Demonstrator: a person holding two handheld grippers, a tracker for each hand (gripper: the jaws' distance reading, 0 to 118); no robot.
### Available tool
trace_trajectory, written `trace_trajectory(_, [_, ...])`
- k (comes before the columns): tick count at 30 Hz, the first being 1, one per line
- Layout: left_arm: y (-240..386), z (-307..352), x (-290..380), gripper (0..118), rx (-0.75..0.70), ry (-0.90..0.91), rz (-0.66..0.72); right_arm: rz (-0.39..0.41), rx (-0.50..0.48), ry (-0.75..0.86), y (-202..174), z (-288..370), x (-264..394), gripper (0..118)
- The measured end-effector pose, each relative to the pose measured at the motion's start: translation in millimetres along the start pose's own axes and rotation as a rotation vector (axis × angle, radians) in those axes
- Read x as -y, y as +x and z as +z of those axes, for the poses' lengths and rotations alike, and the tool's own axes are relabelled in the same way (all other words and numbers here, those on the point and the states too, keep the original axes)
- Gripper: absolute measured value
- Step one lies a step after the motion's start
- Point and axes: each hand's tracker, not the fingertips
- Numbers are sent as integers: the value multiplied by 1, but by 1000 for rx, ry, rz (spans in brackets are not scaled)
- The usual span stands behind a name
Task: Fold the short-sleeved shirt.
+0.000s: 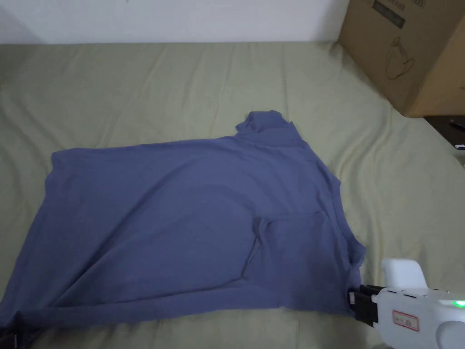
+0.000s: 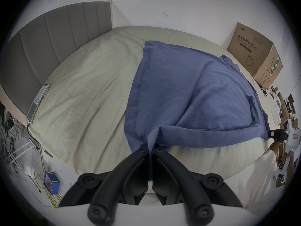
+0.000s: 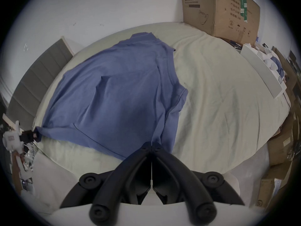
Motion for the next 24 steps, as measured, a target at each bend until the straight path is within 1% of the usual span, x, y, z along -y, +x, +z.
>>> trace_trajectory(5, [0,6,-6,0,0,8,-3,-13,-7,28,5,10,-9,0])
trace_trajectory(6, [1,8,-8,0,-1,11,-1,-48,-18,43,8,12,-13,0])
trace_trajectory(7, [1,9,-11,0,-4,19,6,-79,-52,46,12,13,-18,0])
trace_trajectory(9, [-2,11,-20,0,12,36,19,-121,-76,75,13,16,-30,0])
trace_trajectory(14, [-6,9,-58,0,1,73,22,-127,-89,129,13,17,-73,0])
trace_trajectory(16, [-8,-1,-78,0,12,75,27,-144,-107,143,15,11,-92,0])
trace_trajectory(18, [-10,-13,-96,0,16,77,31,-153,-98,157,17,2,-111,0])
trace_trajectory(21, [-8,-35,-121,0,4,46,11,-202,-98,176,23,-14,-136,0])
trace_trajectory(24, [-5,-65,-139,0,-3,-27,3,-215,-87,137,20,-37,-152,0])
